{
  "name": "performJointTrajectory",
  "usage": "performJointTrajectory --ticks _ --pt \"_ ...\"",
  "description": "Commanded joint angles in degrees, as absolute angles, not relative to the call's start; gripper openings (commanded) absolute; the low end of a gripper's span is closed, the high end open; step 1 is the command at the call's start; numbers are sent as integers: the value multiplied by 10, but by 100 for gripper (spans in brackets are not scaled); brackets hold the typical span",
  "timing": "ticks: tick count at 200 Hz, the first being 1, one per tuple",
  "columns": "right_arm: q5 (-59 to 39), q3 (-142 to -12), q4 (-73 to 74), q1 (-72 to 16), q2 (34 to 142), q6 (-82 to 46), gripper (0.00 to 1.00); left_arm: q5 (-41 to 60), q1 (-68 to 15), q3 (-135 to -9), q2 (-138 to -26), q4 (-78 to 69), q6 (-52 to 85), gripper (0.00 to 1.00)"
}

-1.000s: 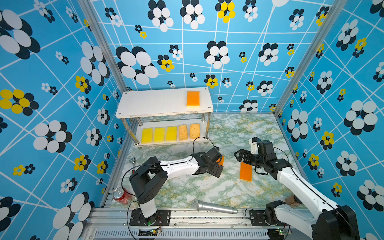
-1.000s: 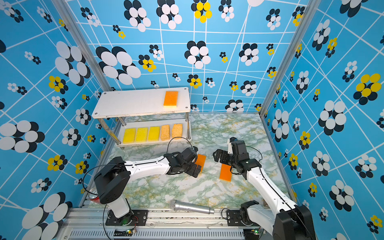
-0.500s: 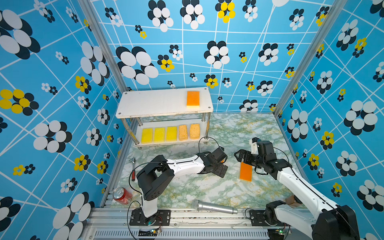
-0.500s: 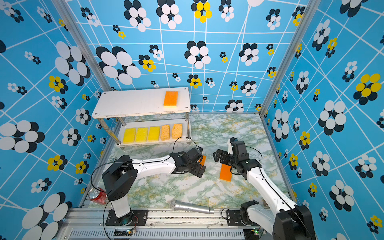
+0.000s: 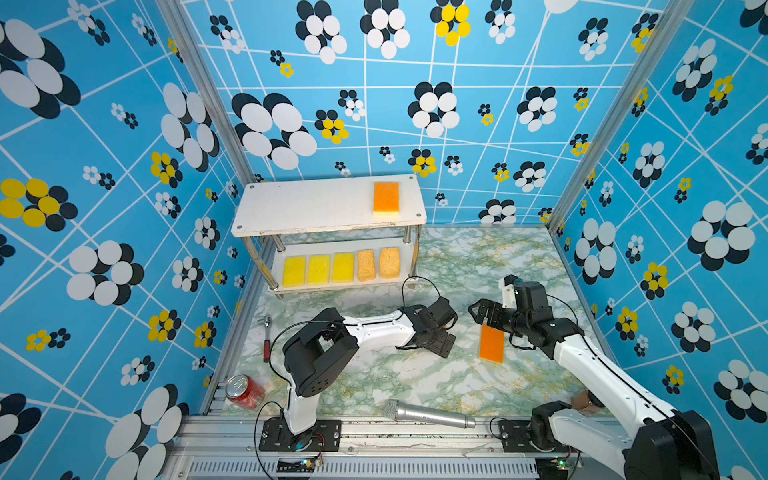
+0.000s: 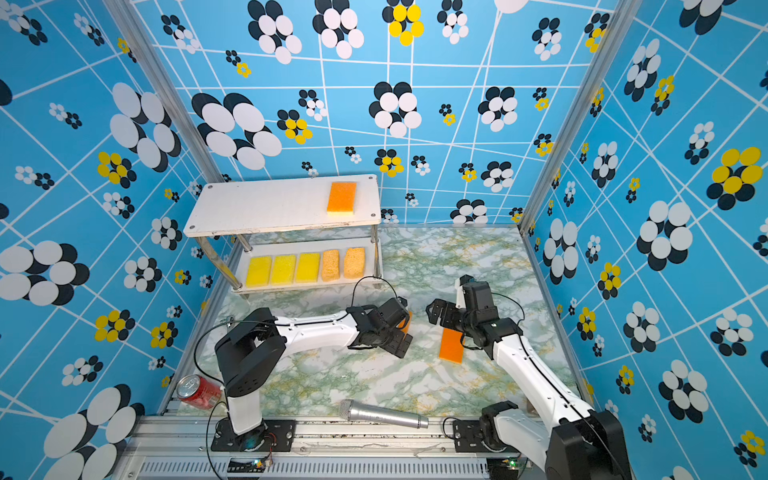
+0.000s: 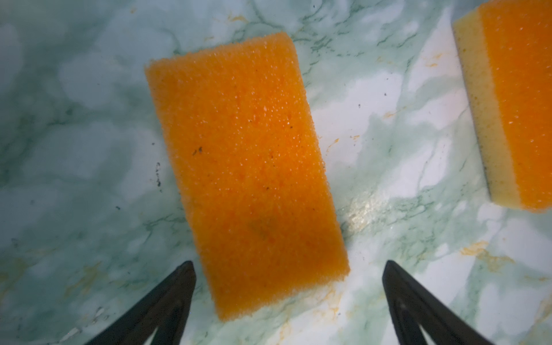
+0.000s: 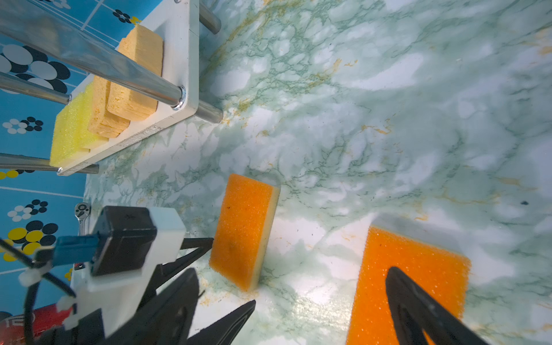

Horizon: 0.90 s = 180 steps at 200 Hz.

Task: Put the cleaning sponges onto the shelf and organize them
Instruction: 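Lower the left gripper onto the orange sponge and close on it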

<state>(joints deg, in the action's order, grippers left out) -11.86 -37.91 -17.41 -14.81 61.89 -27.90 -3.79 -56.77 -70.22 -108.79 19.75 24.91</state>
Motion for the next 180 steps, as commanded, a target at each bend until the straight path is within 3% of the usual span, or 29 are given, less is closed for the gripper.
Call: performJointTrajectory --ticks 1,180 --pt "-113 -371 -174 -144 620 -281 99 -58 -570 -725 -1108 217 255 99" --pt "-112 -369 -172 -143 626 -281 99 -83 -571 -756 -1142 244 269 99"
